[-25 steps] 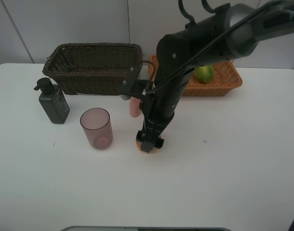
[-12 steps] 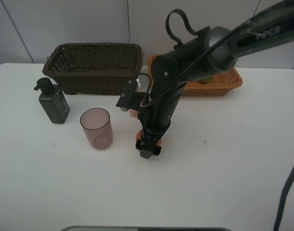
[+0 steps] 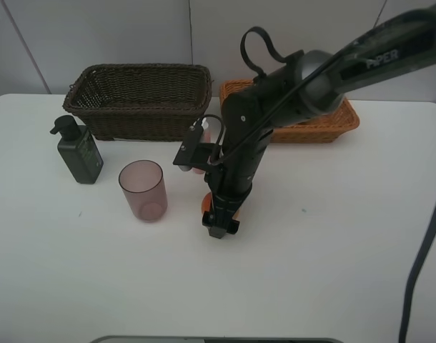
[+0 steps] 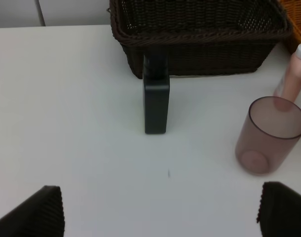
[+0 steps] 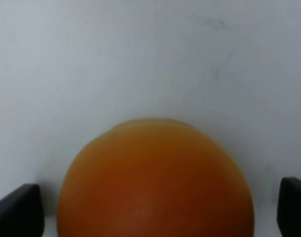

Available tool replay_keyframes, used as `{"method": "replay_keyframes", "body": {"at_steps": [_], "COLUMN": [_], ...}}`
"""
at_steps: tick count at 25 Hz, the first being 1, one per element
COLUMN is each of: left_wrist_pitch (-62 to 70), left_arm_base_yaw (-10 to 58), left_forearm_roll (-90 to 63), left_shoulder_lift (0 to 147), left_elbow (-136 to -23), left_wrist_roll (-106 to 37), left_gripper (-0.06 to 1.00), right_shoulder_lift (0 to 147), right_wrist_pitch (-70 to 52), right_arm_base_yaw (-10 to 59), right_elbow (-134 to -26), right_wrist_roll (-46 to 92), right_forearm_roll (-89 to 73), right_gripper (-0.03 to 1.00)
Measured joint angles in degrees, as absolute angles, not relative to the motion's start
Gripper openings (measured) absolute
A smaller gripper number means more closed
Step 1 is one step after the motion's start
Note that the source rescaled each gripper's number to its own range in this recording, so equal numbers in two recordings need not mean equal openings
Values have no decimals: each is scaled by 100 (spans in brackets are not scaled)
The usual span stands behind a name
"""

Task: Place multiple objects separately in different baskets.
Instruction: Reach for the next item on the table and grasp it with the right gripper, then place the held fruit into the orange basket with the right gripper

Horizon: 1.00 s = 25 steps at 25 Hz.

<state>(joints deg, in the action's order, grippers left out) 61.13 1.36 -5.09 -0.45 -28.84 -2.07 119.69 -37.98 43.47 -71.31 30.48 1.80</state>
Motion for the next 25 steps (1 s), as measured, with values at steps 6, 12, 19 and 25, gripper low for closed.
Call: {"method": "replay_keyframes", "body": {"at_steps": [6, 12, 19, 25], "left_wrist_pitch": [6113, 6113, 6113, 6113], "left_arm_base_yaw": [136, 136, 136, 136], "left_forearm_roll": [-509, -509, -509, -509], "left_shoulder_lift": [-45, -45, -45, -45], "left_elbow": [-2884, -2884, -2884, -2884], "left_wrist_roll": [-207, -207, -207, -207], "left_gripper": [100, 100, 100, 100], "right_shoulder_lift": [11969, 11969, 11969, 11969], "right_wrist_pitch": [-3803, -3896, -3896, -3896], "right_arm_base_yaw": [4347, 4347, 4347, 4347], "right_elbow": [-7131, -7131, -7131, -7131], "right_wrist_roll": [3048, 3048, 3048, 3048], "right_forearm_roll": [190, 190, 190, 190], "right_gripper": [4, 0, 0, 0]}}
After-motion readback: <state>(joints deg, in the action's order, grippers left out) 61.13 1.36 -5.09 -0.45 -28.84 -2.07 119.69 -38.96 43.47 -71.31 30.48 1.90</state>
